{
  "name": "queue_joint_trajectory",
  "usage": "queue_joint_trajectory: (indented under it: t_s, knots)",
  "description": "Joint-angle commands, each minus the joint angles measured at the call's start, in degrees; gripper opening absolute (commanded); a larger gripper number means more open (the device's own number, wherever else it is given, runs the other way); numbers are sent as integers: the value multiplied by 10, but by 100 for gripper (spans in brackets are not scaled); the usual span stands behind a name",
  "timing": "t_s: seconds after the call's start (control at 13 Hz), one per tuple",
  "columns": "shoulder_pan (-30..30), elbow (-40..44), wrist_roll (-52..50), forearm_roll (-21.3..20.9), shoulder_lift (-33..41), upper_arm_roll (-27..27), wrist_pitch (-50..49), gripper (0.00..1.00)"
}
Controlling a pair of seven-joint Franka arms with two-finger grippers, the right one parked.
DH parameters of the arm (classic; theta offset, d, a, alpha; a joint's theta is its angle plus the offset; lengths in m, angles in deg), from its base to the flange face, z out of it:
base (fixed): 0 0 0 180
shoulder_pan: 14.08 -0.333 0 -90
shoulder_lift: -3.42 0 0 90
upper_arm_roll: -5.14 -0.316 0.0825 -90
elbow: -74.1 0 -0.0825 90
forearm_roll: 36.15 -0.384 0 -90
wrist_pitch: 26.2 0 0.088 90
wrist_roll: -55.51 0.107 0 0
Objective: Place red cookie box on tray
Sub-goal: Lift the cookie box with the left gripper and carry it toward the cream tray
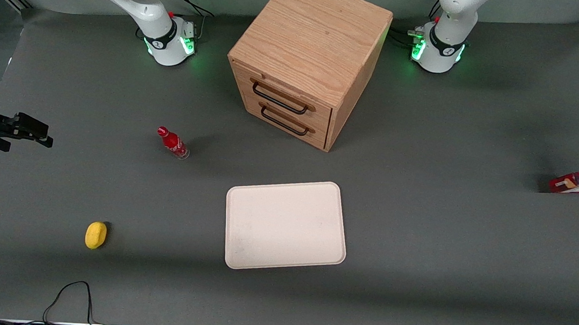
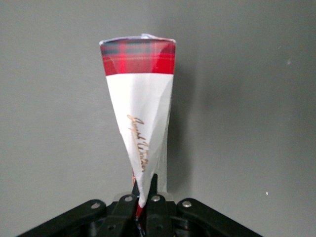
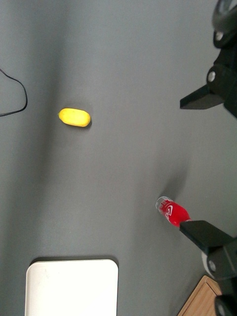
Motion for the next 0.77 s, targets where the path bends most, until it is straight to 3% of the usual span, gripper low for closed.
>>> queue_joint_trajectory:
  t_s: [0.0,0.38,0.69]
  knots:
    - [28,64,-51,3,60,-3,-138,0]
    - [72,197,-235,0,114,-2,-375,0]
    - [124,206,-374,-3,139,-1,-435,0]
